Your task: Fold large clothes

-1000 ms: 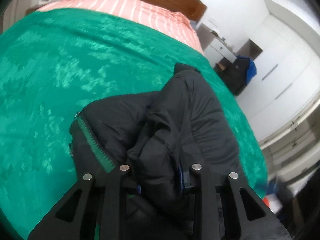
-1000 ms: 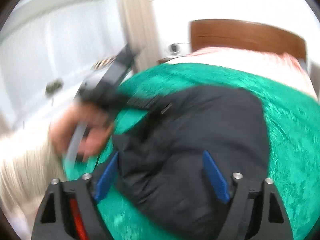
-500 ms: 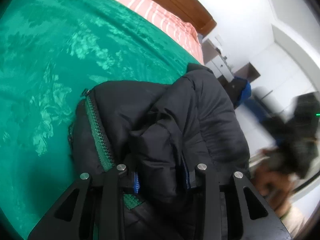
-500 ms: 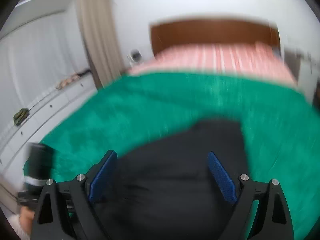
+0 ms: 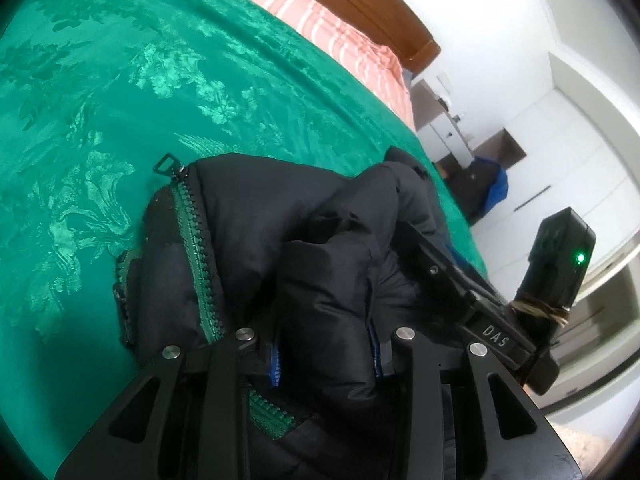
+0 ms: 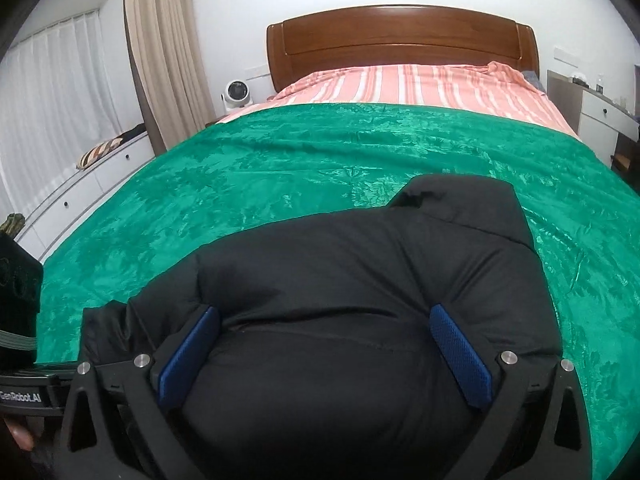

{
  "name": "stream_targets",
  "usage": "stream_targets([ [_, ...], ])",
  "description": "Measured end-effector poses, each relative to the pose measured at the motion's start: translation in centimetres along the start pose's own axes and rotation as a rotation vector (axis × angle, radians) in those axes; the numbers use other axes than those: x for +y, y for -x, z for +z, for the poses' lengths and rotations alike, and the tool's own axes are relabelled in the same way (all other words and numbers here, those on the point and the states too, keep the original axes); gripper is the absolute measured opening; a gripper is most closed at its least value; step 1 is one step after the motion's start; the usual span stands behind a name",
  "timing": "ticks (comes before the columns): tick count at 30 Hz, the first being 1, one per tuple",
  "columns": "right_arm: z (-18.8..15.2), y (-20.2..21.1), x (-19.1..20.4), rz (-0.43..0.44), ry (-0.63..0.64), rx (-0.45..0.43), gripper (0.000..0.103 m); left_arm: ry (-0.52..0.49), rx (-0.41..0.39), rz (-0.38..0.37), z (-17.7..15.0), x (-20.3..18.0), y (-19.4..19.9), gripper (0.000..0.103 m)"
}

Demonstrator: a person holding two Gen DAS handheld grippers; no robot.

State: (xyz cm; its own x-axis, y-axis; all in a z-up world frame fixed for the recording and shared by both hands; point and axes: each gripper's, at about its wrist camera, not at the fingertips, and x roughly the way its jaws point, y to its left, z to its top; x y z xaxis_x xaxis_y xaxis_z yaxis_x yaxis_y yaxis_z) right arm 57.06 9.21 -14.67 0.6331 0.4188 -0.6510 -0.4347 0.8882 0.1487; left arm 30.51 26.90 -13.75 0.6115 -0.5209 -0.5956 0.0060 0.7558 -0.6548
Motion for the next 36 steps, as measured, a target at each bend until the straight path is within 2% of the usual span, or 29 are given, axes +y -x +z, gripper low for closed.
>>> stream_targets([
  [4, 0.5, 0.5, 0.5, -0.001, 0.02, 0.035, 0.103, 0.017, 0.029, 0.017, 0.1, -0.2, 0.2, 0.034],
  [6, 1.0, 2.4, 1.1, 0.008, 0.061, 0.083, 0.102, 0.019, 0.045, 0.029, 0.2, -0.3, 0.5, 0.035],
  [8, 0.5, 6.4, 2.1, 0.026, 0.099, 0.078, 0.102, 0.021, 0.053, 0.039, 0.3, -0.3, 0.8, 0.035],
  [9, -0.4, 9.1, 2.9, 0.058, 0.121, 0.051, 0.102, 0.028, 0.056, 0.038, 0.3, -0.3, 0.9, 0.035],
  [11, -2.5, 12.0, 4.8, 0.068, 0.196, 0.026, 0.102, 0.043, 0.061, 0.031, 0.4, 0.0, 0.9, 0.035],
  [13, -5.7, 12.5, 7.4, 0.018, 0.321, 0.055, 0.102, 0.057, 0.067, 0.032, 0.5, 0.2, 0.8, 0.035],
  [15, -8.4, 11.0, 8.6, -0.055, 0.356, 0.08, 0.103, 0.044, 0.074, 0.051, 0.5, 0.0, 0.8, 0.035],
  [17, -9.5, 10.1, 9.3, -0.109, 0.4, 0.04, 0.103, 0.04, 0.072, 0.08, 0.4, -0.3, 1.1, 0.036],
  [20, -9.2, 10.3, 9.6, -0.117, 0.413, 0.061, 0.103, 0.049, 0.048, 0.128, 0.4, -1.0, 2.7, 0.048],
  [22, -8.4, 11.6, 8.7, -0.085, 0.395, 0.078, 0.102, 0.02, 0.01, 0.152, 0.1, -1.9, 4.7, 0.072],
  [24, -7.9, 13.7, 7.7, -0.087, 0.366, 0.059, 0.102, -0.019, -0.046, 0.191, -0.6, -2.9, 7.3, 0.088],
  [25, -7.8, 14.5, 7.4, -0.086, 0.357, 0.051, 0.102, -0.03, -0.065, 0.199, -1.0, -3.1, 8.4, 0.088],
  [31, -8.0, 18.2, 6.2, -0.067, 0.327, 0.033, 0.102, 0.028, -0.019, 0.111, -4.4, -2.3, 11.8, 0.088],
  [36, -8.3, 21.7, 0.5, -0.019, 0.123, 0.005, 0.102, 0.114, 0.007, -0.034, -6.0, -1.4, 13.2, 0.095],
])
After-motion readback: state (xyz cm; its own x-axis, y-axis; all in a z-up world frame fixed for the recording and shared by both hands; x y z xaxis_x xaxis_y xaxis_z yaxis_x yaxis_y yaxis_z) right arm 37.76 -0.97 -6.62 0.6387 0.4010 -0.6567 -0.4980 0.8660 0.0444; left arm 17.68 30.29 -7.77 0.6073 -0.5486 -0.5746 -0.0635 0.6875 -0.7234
